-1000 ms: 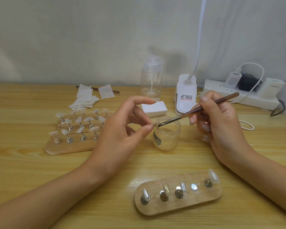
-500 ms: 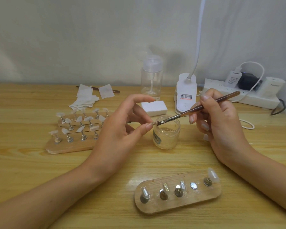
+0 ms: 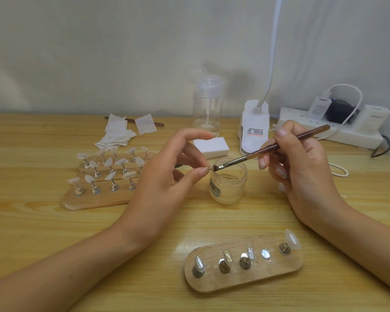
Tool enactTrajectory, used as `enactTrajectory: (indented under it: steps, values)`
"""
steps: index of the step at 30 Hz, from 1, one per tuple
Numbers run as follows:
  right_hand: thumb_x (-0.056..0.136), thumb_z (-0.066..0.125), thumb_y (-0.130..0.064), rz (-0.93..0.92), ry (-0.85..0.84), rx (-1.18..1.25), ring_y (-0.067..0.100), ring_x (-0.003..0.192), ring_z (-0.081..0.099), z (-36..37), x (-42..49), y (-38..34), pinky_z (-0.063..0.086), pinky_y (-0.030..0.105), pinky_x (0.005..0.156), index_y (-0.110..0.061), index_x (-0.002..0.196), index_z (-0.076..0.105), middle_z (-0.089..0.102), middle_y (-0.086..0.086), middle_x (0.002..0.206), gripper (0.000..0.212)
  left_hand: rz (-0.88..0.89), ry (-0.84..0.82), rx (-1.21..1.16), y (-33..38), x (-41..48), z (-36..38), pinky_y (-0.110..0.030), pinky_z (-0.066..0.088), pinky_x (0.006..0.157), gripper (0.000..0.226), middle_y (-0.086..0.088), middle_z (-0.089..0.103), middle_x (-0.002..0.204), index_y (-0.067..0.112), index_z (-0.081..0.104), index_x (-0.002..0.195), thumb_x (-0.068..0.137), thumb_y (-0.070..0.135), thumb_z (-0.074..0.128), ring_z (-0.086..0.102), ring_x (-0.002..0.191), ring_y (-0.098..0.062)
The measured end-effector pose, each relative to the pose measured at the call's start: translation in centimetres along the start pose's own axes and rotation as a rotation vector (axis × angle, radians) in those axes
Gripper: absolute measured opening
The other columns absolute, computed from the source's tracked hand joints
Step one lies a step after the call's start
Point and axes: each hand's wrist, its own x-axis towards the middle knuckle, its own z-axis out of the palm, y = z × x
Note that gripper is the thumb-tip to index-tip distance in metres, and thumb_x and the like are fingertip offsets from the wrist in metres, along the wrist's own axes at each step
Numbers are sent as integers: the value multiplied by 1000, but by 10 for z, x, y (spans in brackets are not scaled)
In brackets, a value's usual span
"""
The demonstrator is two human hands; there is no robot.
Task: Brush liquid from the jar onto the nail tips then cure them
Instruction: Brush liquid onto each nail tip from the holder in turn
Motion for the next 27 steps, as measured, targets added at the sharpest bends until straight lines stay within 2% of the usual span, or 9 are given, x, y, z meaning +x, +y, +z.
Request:
enactTrajectory:
  steps: [8, 12, 18, 27]
  values:
    - [103, 45, -20, 42, 48, -50, 11, 41, 30, -1, 1, 2, 23, 19, 40, -17, 75, 45, 60, 5, 56, 29, -3, 0, 1, -1, 0, 0, -39, 53, 75, 45, 7, 65, 89, 33, 57, 124, 93, 2, 65, 65, 97, -16]
    - [104, 43, -19, 49, 104, 8, 9, 42, 29, -2, 1, 0, 24, 19, 41, -16, 73, 48, 59, 3, 56, 31, 3, -5, 12, 0, 0, 0, -40, 53, 75, 45, 7, 66, 90, 36, 57, 123, 94, 3, 65, 65, 97, -17]
    - [98, 50, -26, 6, 21, 18, 9, 42, 31, 0, 0, 0, 23, 19, 40, -17, 74, 48, 60, 5, 58, 25, 9, -4, 24, 1, -1, 0, -39, 53, 74, 45, 8, 66, 91, 37, 57, 122, 94, 3, 66, 65, 96, -15]
    - [103, 45, -19, 19, 50, -42, 8, 41, 31, -1, 1, 1, 24, 18, 40, -16, 75, 43, 60, 3, 56, 28, 15, 1, 23, 0, -1, 0, -37, 53, 73, 45, 8, 66, 91, 38, 58, 121, 94, 4, 66, 66, 97, -16]
